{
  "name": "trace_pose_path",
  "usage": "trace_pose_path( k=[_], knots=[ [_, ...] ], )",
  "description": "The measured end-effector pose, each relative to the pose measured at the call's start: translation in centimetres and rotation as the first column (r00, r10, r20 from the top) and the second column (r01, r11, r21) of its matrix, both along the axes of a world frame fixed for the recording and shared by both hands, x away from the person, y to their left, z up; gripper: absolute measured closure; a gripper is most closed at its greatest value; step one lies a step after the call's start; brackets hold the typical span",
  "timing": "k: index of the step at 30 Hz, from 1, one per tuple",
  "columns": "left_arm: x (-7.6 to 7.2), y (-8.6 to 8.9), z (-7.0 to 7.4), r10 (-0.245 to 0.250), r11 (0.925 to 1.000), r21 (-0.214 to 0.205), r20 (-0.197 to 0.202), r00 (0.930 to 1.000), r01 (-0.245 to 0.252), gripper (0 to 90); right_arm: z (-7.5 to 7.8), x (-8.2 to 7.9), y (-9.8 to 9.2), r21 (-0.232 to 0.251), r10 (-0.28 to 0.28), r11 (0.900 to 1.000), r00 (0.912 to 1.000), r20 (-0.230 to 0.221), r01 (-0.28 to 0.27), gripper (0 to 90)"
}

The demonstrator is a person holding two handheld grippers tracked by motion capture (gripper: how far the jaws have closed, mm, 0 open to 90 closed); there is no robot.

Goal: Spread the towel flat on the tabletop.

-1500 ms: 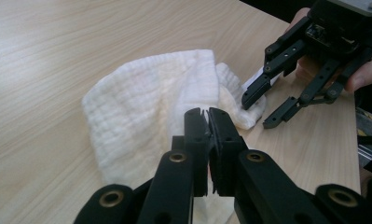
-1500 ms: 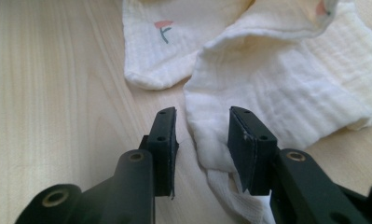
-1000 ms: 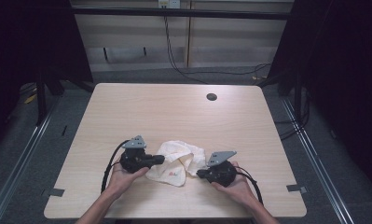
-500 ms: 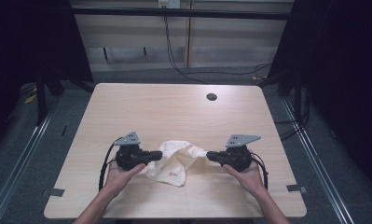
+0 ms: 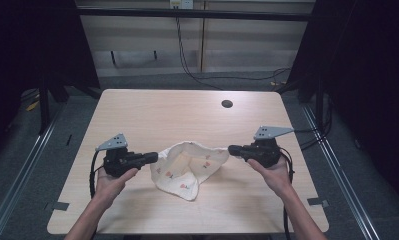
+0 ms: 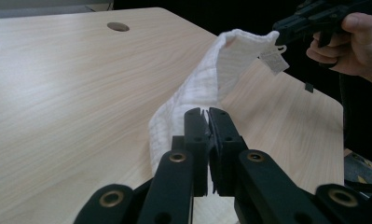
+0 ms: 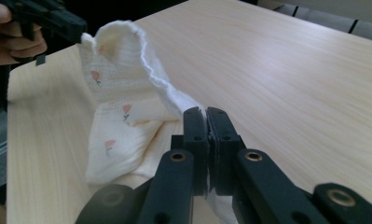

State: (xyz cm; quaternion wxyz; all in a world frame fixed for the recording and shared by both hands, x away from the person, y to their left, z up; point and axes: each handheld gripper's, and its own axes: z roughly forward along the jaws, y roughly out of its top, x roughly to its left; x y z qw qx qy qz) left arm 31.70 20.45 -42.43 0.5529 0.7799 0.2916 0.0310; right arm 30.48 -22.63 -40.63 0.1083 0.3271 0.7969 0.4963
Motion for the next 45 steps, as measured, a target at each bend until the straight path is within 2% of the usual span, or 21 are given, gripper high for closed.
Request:
trace_pose_path(
  k=[1,6,12,17,19,24,29,32,34,36,40,42,45],
  knots=[
    [-0.1,0.0,0.3,0.006,0.9999,0.009,0.014,0.9999,-0.006,87.0,0.2,0.2,-0.3,0.003,-0.013,0.9999,0.9999,0.002,0.013,87.7],
    [-0.2,0.1,1.4,0.006,1.0000,-0.001,0.043,0.9990,-0.006,87.2,1.5,1.3,-1.4,0.010,-0.044,0.9990,0.9990,0.005,0.044,87.7],
    [0.7,0.7,2.5,0.027,0.9983,-0.053,0.047,0.9985,-0.025,87.3,3.4,1.6,-1.2,0.003,-0.045,0.9990,0.9986,0.029,0.045,87.7],
    [0.8,1.0,3.5,0.049,0.9977,-0.050,0.071,0.9963,-0.046,87.5,4.4,1.5,-1.5,0.001,-0.053,0.9986,0.9980,0.033,0.053,87.8],
    [0.7,0.9,3.8,0.053,0.9985,-0.020,0.088,0.9947,-0.052,87.7,4.7,1.5,-1.8,0.003,-0.061,0.9981,0.9975,0.037,0.061,87.9],
    [0.6,0.5,4.9,0.040,0.9991,-0.017,0.111,0.9931,-0.038,87.8,5.7,1.2,-2.4,0.012,-0.062,0.9981,0.9970,0.046,0.061,87.9],
    [0.7,0.6,6.5,0.038,0.9986,-0.041,0.134,0.9903,-0.033,87.8,7.8,0.4,-2.5,0.017,-0.056,0.9984,0.9955,0.077,0.054,87.9],
    [0.1,0.9,7.5,0.032,0.9980,-0.059,0.150,0.9882,-0.024,87.9,8.7,-0.2,-2.5,0.006,-0.045,0.9990,0.9960,0.077,0.045,87.9],
    [-0.6,0.8,7.9,0.013,0.9989,-0.046,0.172,0.9850,-0.006,87.8,9.2,-0.7,-2.6,0.005,-0.038,0.9993,0.9960,0.081,0.038,87.9],
    [-0.9,0.8,8.1,0.005,0.9989,-0.047,0.177,0.9842,0.003,87.9,9.7,-1.2,-2.7,0.007,-0.031,0.9995,0.9954,0.091,0.030,88.0],
    [-0.5,0.8,7.7,0.009,0.9987,-0.051,0.157,0.9876,-0.001,87.9,9.8,-1.4,-2.9,0.009,-0.030,0.9995,0.9959,0.085,0.030,88.0],
    [0.0,0.6,7.1,0.011,0.9990,-0.044,0.139,0.9903,-0.005,87.9,8.7,-0.6,-3.2,0.023,-0.039,0.9990,0.9976,0.058,0.038,88.0],
    [0.2,0.2,6.8,-0.005,0.9993,-0.037,0.126,0.9920,0.010,87.9,8.2,-0.4,-3.2,0.036,-0.039,0.9987,0.9981,0.048,0.037,88.0]
  ],
)
